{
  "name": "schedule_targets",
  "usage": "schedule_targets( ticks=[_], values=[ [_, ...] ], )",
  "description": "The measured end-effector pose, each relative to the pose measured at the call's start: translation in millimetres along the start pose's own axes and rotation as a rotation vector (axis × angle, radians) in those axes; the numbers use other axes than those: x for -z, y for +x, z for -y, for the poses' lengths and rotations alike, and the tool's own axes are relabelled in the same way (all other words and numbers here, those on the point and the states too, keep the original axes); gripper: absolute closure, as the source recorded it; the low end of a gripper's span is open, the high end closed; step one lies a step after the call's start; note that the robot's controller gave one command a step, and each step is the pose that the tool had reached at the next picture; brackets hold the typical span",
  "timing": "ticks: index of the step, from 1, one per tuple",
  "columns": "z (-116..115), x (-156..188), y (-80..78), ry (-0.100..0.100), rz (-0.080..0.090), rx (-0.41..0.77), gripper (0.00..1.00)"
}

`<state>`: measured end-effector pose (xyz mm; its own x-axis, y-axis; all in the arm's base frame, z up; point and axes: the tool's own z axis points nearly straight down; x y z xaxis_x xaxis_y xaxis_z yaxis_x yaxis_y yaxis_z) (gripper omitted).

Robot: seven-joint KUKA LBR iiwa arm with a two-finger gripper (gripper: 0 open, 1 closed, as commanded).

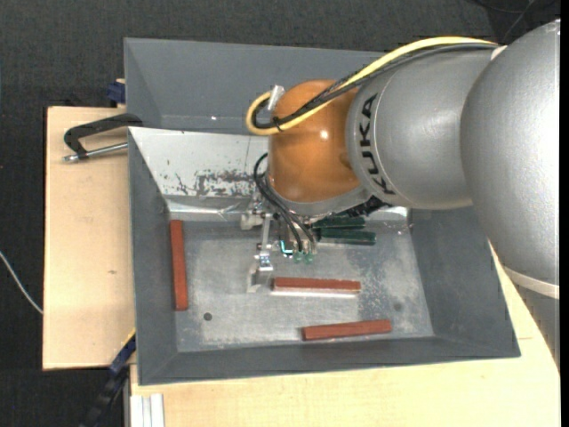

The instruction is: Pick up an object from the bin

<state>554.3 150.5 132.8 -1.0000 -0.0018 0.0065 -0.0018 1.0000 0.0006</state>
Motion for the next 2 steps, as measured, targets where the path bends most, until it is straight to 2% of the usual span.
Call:
schedule_targets(
  ticks=[2],
  values=[
    [0.3, 3.0, -1.1, -0.001, 0.005, 0.0, 0.0]
  ],
)
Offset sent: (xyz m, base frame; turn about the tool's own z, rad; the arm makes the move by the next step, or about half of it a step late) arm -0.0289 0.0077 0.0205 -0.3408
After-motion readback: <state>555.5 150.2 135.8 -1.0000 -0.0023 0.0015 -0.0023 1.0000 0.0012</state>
